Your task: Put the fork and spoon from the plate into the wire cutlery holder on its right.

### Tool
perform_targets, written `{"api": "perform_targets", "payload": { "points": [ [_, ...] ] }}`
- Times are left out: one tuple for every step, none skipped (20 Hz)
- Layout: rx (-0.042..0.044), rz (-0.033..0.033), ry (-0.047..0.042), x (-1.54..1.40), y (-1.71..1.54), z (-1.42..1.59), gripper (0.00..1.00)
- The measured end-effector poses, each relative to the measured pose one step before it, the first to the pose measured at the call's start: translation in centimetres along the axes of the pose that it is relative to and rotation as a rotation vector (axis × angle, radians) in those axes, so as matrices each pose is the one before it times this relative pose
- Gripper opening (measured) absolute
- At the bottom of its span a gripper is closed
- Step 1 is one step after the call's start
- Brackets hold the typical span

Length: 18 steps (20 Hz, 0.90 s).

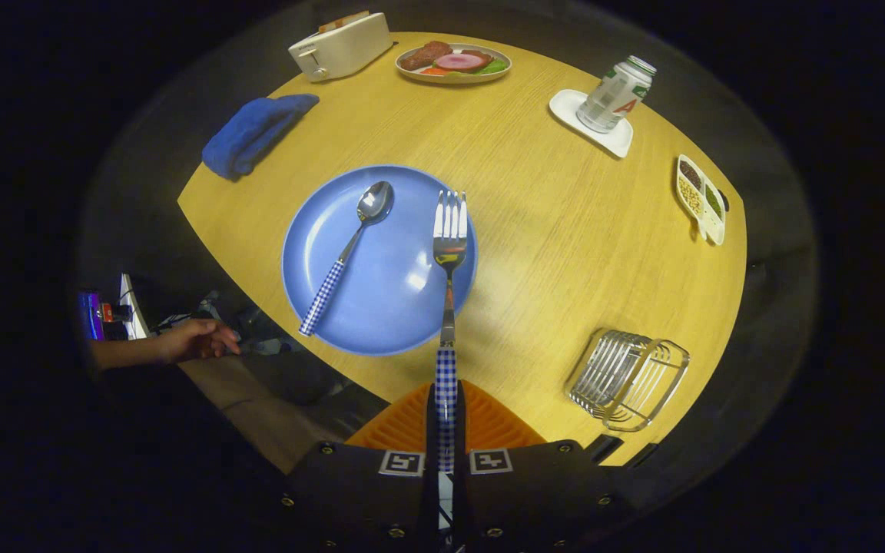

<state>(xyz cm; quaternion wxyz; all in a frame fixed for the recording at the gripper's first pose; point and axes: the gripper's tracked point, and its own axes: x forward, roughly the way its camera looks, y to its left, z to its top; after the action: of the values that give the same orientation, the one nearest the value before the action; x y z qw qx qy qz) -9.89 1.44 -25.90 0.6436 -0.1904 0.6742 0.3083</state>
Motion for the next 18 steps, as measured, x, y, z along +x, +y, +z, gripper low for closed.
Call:
{"api": "perform_targets", "payload": {
  "points": [
    [0.00245,-0.01095,0.01004,-0.768,-0.834,-0.713,0.07],
    [0.00237,-0.01421,0.00886,-0.573,-0.938,-0.816,0.07],
    [0.00229,-0.02309,0.00972,-0.53,-1.094,-0.686,0.07],
    [0.00274,-0.02061,0.01344,-0.345,-1.09,-0.88,0.07],
    [0.00425,-0.01464,0.01715,-0.415,-0.953,-0.752,0.07],
    [0.00314,-0.01233,0.01834,-0.113,-0.84,-1.074,0.07],
    [0.00239,-0.01231,0.01789,-0.297,-0.874,-0.759,0.07],
    [-0.00082,-0.0162,0.01525,-0.206,-0.853,-0.77,0.07],
    [-0.00585,-0.01785,0.01842,-0.12,-0.835,-0.712,0.07],
    [-0.00811,-0.01591,0.02026,-0.05,-0.717,-0.84,0.07],
    [-0.00996,-0.01639,0.02492,-0.156,-0.8,-0.865,0.07],
    [-0.00955,-0.0168,0.02148,-0.114,-0.763,-0.836,0.07],
    [-0.0076,-0.01688,0.02487,-0.095,-0.779,-0.792,0.07],
    [-0.00602,-0.01652,0.0188,0.089,-0.933,-0.509,0.07],
    [-0.00157,-0.01524,0.01873,0.08,-0.884,-0.326,0.07],
    [-0.00079,-0.01474,0.02589,0.21,-0.761,-0.751,0.07],
    [-0.00436,-0.01041,0.02732,0.086,-0.664,-0.449,0.07],
    [-0.00576,-0.00256,0.02545,0.234,-0.447,-0.369,0.07]
  ]
}}
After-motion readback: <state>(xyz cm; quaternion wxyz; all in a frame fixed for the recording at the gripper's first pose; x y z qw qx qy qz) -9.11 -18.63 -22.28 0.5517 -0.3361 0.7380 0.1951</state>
